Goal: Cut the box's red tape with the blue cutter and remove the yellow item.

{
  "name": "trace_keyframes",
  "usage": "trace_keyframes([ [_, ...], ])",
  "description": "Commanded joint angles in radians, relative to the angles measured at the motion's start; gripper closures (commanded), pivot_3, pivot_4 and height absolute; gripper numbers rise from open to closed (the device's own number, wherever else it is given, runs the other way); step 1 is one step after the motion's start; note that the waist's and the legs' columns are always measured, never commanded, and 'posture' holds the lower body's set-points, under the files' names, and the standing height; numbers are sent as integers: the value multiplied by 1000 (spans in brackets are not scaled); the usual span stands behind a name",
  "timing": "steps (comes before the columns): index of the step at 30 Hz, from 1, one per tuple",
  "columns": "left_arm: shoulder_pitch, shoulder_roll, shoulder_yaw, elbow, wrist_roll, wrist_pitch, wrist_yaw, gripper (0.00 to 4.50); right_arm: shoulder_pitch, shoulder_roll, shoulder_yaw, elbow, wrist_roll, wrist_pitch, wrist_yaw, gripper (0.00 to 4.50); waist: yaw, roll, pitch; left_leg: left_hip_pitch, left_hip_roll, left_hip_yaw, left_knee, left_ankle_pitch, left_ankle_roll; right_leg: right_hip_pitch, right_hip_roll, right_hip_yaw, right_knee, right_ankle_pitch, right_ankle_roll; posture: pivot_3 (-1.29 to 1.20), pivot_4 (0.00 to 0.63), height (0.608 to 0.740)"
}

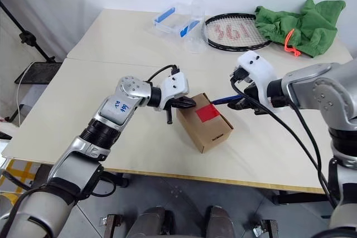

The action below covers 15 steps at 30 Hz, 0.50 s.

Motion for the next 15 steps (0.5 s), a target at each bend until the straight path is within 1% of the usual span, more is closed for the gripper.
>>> trace_keyframes([
  [1, 34, -7, -55, 60, 57, 43, 12, 4426, -14, -37, 11, -20, 67, 6, 38, 4351, 0, 0, 0, 0, 0, 0, 0, 0, 0, 0, 0, 0, 0, 0, 0, 0, 150, 740],
  [5, 41, -13, -58, 51, 54, 51, 15, 4426, 6, 13, 26, -5, 55, 6, 2, 4351, -1, -1, 0, 1, 0, 0, 0, 0, 0, 1, 0, 0, 0, 0, 0, 0, 150, 740],
  [9, 50, -11, -59, 33, 51, 65, 15, 4426, 20, 31, 25, -5, 69, 6, -12, 4351, -2, -1, -1, 2, 0, 0, 0, 0, 0, 2, 0, 1, 0, 0, 0, 0, 150, 740],
  [12, 56, -9, -59, 24, 50, 73, 17, 4426, 24, 17, 29, -14, 84, 6, -8, 4351, -2, -1, -1, 2, 0, 0, 0, 0, 0, 2, 0, 1, 0, 0, 0, 0, 150, 740],
  [15, 60, -8, -58, 22, 50, 75, 21, 4426, 25, -21, 30, -25, 111, 6, 11, 4351, -2, -1, -1, 2, 0, 0, 0, 0, 0, 2, 0, 1, 0, 0, 0, 0, 150, 740],
])
